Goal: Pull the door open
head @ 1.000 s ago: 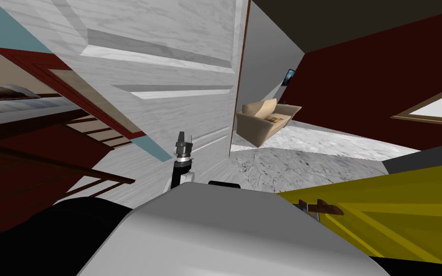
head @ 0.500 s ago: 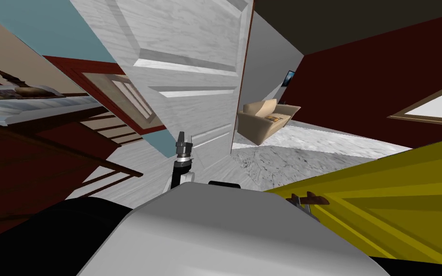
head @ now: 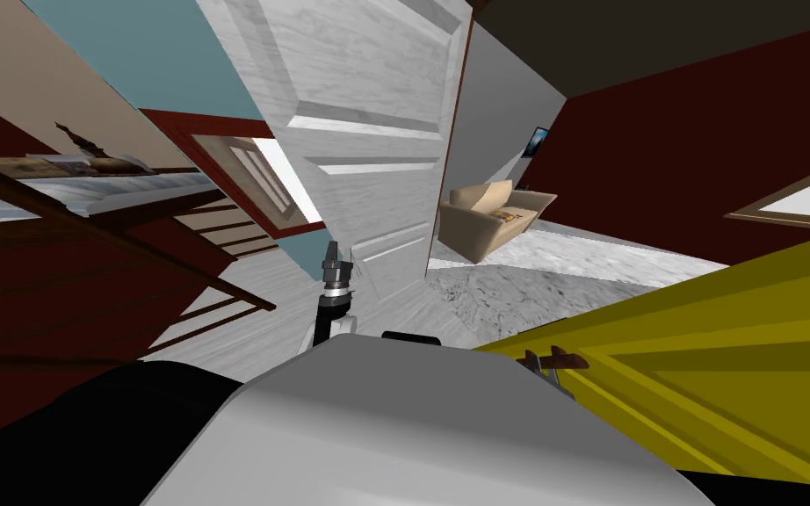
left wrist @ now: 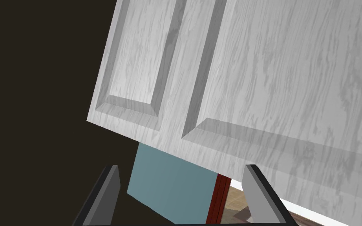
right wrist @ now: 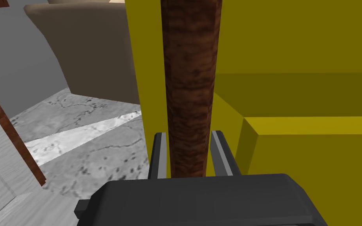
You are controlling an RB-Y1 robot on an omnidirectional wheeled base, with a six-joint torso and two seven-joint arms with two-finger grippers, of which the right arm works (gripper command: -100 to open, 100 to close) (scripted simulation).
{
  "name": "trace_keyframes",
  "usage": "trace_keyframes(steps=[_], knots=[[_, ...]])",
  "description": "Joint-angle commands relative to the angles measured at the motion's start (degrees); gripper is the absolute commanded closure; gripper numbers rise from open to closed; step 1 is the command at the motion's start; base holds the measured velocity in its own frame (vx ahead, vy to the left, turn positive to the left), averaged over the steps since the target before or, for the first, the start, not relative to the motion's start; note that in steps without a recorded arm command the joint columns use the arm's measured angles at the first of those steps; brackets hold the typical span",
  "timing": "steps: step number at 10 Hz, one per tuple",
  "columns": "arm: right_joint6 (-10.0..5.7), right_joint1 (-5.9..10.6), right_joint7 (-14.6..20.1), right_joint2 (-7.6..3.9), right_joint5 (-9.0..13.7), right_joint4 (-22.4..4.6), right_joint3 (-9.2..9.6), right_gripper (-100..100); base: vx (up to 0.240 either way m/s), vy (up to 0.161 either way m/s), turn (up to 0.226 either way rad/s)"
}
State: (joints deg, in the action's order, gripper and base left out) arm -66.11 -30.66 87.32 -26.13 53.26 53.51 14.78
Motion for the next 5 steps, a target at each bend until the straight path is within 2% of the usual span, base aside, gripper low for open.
trace_keyframes(steps=[1,3,4,5], knots=[[-0.90,-0.52,0.32,-0.52,-1.19,0.54,1.33,100,-0.234,0.056,0.059],[-1.75,-0.82,0.75,-1.00,-2.45,0.95,2.76,100,-0.266,0.065,0.043],[-1.16,-0.63,0.53,-0.88,-1.96,0.81,2.22,100,-0.117,0.024,0.012],[-1.79,-0.94,0.79,-1.05,-3.08,0.98,3.67,100,-0.155,0.033,0.039]])
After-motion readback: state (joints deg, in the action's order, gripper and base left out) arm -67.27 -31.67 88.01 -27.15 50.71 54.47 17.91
